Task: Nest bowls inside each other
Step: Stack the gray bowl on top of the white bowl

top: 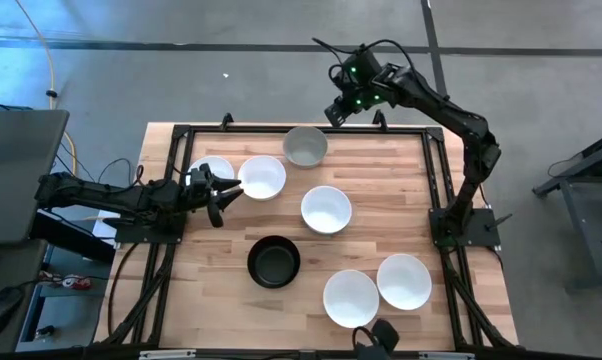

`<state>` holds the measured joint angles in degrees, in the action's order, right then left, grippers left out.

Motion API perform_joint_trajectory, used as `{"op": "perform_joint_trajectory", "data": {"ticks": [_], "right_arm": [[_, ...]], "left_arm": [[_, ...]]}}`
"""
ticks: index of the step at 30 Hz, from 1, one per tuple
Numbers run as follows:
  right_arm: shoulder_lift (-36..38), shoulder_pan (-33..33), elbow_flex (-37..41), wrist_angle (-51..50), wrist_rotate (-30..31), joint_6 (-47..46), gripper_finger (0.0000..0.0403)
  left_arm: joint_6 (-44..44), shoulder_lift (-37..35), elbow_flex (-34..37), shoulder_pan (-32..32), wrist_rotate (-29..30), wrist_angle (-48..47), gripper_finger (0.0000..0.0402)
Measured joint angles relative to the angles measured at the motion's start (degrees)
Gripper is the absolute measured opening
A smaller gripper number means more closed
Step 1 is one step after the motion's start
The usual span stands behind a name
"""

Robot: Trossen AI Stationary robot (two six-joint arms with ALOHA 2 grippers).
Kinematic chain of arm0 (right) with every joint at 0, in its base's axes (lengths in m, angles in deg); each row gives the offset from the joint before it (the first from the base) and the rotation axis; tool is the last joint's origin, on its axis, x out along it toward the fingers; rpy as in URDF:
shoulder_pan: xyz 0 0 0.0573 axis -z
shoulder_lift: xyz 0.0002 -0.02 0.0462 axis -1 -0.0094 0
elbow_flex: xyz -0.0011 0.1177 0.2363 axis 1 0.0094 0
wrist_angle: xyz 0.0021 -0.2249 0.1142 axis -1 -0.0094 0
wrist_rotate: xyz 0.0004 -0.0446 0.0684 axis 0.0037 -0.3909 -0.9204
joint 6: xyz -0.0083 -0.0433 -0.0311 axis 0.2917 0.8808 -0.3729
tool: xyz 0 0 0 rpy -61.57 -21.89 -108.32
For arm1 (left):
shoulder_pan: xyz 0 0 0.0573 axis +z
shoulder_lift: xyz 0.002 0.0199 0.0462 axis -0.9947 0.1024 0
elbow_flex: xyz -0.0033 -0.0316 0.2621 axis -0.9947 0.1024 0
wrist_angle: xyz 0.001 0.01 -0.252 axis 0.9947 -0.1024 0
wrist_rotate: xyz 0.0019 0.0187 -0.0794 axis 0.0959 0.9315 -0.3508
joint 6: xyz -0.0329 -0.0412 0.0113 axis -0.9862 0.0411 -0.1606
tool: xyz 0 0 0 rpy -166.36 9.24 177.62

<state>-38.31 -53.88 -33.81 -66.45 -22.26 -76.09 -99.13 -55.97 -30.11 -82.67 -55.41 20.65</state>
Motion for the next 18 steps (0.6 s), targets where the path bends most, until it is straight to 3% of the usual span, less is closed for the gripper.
{"op": "perform_joint_trajectory", "data": {"ticks": [6,10,18], "right_arm": [[-0.02,-0.01,0.0,-0.11,4.58,3.46,0.0018],[-0.04,-0.01,0.0,-0.41,2.86,7.38,0.0018],[-0.07,-0.01,0.0,-0.46,0.84,6.01,0.0018]], "left_arm": [[-0.04,0.0,0.0,0.0,-0.04,0.0,0.0136],[-0.57,0.0,0.0,0.0,-0.07,0.0,0.0136],[-1.53,-0.01,0.0,0.02,-1.52,0.0,0.0136]]}}
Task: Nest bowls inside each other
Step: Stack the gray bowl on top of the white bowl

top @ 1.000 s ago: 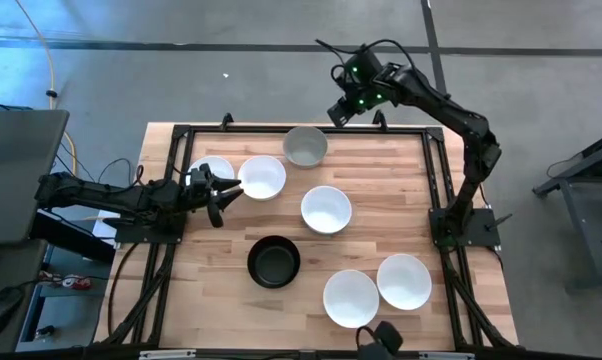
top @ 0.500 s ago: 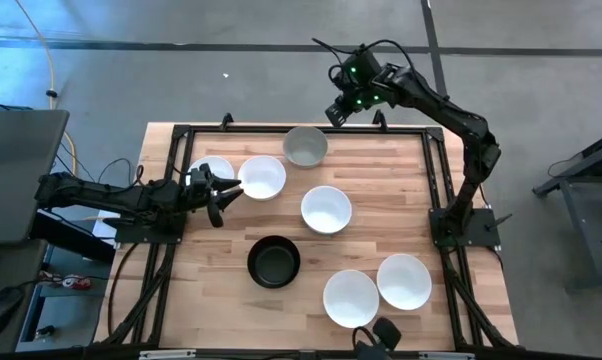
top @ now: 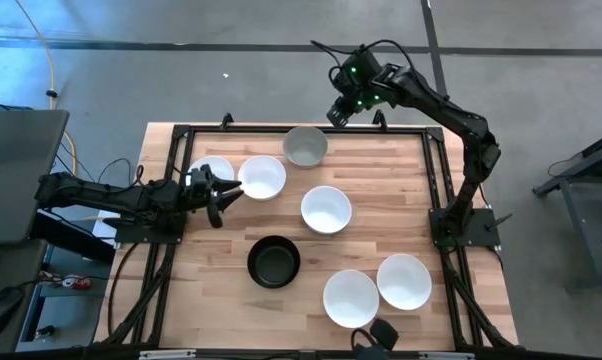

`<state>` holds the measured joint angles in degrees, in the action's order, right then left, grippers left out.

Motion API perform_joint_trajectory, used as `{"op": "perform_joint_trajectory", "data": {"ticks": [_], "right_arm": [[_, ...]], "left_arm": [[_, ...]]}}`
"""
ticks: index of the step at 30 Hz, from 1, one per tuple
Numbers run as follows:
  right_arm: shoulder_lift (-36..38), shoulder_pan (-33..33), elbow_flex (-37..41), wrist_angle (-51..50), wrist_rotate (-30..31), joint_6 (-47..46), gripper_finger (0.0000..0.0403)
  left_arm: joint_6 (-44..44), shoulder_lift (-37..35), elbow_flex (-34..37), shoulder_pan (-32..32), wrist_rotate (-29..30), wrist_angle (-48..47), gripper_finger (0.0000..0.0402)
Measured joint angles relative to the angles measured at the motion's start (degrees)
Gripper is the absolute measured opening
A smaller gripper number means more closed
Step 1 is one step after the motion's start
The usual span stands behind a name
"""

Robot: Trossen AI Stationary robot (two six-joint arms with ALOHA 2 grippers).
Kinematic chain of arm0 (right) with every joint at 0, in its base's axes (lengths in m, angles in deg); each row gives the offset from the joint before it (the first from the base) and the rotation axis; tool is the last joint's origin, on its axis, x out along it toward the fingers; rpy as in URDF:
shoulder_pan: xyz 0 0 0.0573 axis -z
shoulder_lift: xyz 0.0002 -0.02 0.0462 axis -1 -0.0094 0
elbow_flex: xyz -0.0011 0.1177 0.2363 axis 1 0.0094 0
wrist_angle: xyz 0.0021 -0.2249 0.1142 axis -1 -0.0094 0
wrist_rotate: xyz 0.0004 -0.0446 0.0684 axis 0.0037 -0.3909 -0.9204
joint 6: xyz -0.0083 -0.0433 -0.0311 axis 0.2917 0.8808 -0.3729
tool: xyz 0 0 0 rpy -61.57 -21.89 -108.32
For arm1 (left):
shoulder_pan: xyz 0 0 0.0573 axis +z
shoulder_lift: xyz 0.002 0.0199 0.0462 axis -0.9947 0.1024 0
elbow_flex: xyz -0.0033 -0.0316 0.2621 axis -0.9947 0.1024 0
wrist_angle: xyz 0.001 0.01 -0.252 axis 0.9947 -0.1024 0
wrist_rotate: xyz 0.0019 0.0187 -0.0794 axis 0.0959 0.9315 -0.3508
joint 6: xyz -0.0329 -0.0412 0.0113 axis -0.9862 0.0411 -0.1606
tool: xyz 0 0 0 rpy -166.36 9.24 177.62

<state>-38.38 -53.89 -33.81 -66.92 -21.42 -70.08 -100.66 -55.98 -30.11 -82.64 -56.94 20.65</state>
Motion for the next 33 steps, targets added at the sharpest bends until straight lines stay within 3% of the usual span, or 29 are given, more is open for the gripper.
{"op": "perform_joint_trajectory", "data": {"ticks": [7,17,28,33], "right_arm": [[0.0,0.0,0.0,1.3,-1.51,-11.94,0.0018],[0.0,0.0,0.0,4.52,-1.47,-36.92,0.0018],[0.0,0.0,0.0,3.42,-0.91,-35.74,0.0018],[0.0,0.0,0.0,3.96,-3.01,-27.5,0.0018]], "left_arm": [[0.0,0.0,0.0,0.0,-0.06,0.0,0.0136],[0.02,0.02,0.0,0.0,-0.07,0.0,0.0136],[0.01,0.0,0.0,0.0,-0.07,0.0,0.0136],[0.01,0.01,0.0,0.0,-0.06,0.0,0.0136]]}}
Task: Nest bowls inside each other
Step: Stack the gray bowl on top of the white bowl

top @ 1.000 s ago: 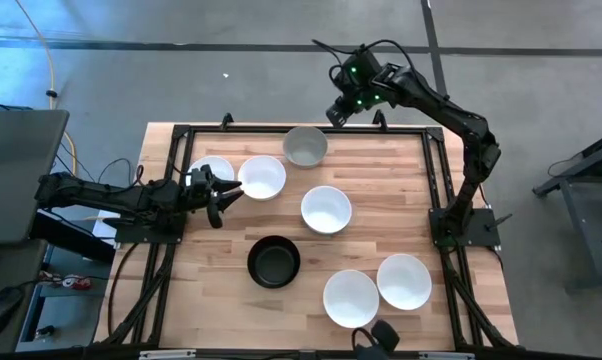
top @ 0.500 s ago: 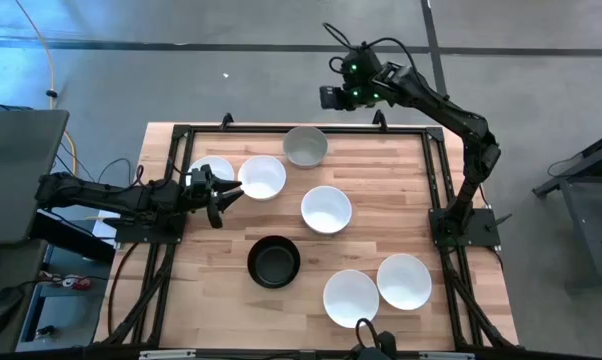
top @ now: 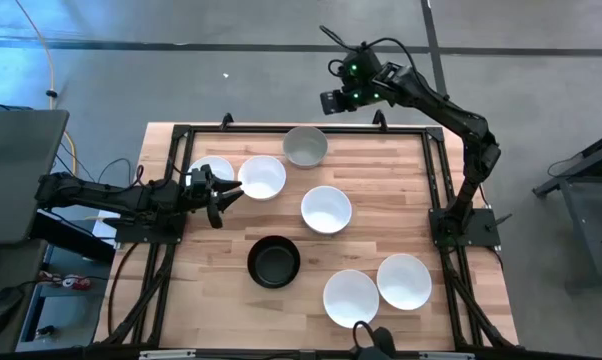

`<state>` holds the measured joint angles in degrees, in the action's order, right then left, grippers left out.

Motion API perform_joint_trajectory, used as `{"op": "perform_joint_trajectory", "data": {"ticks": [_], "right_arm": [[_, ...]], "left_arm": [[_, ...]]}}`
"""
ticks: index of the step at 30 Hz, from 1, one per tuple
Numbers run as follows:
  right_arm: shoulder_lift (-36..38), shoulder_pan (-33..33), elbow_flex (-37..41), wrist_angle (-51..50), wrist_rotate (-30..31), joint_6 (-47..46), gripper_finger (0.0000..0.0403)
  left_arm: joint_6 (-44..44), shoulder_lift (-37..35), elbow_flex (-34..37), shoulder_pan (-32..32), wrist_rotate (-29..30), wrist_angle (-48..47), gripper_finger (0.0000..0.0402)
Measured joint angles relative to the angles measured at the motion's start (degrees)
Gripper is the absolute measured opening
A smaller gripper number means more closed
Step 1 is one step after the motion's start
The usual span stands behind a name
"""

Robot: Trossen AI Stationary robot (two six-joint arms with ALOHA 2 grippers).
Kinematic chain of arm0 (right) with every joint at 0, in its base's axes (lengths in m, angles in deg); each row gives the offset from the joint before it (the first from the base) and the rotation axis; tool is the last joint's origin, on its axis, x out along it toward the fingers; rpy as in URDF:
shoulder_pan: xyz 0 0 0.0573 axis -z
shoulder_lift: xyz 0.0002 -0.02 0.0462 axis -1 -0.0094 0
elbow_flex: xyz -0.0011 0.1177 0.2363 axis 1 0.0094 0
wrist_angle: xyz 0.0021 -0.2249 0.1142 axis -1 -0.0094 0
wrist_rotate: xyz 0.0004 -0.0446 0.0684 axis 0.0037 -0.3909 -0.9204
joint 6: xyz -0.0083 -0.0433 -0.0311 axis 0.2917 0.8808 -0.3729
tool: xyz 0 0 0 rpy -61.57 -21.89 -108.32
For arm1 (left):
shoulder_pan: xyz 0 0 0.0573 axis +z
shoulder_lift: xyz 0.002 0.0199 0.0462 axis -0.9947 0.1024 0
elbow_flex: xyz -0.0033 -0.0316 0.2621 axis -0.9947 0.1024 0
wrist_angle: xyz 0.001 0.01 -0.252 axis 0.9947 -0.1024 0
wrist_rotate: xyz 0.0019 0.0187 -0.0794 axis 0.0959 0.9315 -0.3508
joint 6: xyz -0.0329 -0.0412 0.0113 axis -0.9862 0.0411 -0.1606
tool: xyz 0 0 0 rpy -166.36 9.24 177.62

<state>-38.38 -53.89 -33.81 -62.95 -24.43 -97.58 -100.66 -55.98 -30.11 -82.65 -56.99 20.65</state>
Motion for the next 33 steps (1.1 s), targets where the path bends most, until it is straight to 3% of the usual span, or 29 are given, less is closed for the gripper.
{"op": "perform_joint_trajectory", "data": {"ticks": [14,33], "right_arm": [[0.0,0.0,0.0,0.68,-7.39,3.13,0.0018],[-0.03,0.0,0.02,-11.13,-6.82,15.0,0.0018]], "left_arm": [[0.43,0.01,0.0,0.0,-0.01,-0.26,0.0136],[1.11,-0.01,0.0,0.0,0.0,-0.28,0.0136]]}}
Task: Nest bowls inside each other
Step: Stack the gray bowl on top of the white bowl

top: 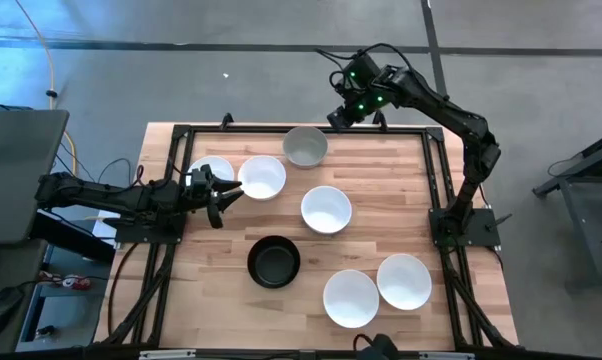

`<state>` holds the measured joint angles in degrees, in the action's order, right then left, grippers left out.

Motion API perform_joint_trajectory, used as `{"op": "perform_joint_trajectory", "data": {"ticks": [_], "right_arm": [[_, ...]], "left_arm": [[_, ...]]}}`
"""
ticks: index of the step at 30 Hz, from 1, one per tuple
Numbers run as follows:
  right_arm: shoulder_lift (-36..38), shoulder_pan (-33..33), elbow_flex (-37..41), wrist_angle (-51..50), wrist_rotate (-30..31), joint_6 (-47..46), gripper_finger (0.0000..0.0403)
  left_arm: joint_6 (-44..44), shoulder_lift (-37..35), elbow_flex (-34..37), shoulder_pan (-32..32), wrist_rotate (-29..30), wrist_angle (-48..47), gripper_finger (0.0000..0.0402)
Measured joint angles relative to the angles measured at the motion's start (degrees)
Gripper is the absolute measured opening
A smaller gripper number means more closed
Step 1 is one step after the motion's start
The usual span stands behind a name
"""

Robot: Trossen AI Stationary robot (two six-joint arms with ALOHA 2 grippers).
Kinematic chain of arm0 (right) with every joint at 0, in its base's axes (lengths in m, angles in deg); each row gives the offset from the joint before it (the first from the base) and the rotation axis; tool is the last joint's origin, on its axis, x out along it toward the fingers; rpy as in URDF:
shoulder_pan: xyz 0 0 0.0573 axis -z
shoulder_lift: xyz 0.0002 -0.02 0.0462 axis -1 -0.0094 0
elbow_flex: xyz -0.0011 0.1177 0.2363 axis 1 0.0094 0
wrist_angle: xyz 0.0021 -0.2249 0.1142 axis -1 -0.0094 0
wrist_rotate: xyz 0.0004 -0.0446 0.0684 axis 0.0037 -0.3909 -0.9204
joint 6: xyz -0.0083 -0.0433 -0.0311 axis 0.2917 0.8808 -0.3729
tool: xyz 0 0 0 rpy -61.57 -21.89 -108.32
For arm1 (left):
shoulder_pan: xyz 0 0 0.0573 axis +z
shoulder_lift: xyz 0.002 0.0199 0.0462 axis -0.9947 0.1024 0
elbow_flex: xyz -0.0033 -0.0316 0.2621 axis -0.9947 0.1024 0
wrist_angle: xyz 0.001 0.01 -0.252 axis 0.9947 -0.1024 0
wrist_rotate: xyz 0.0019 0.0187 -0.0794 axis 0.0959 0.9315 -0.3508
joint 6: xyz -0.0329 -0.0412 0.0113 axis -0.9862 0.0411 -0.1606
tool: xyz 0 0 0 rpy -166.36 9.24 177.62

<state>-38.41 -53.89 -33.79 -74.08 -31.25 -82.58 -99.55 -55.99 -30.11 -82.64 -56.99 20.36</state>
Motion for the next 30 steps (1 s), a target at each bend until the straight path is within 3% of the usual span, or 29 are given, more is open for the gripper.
{"op": "perform_joint_trajectory", "data": {"ticks": [9,15,24,30], "right_arm": [[-0.01,-0.24,0.0,0.42,-1.19,2.72,0.0018],[-0.51,-2.28,0.0,-0.39,5.81,7.7,0.0021],[-7.42,-3.48,0.0,-4.06,11.87,6.47,0.008],[-12.95,-3.5,0.0,-3.07,12.3,4.72,0.0102]], "left_arm": [[-0.04,0.02,0.0,0.0,0.0,-0.49,0.0136],[-0.7,0.0,0.0,0.0,-0.02,-1.11,0.0136],[-1.09,0.0,0.02,-0.02,-0.04,-1.29,0.0136],[-1.55,0.02,0.02,-0.02,-0.99,-1.29,0.0136]]}}
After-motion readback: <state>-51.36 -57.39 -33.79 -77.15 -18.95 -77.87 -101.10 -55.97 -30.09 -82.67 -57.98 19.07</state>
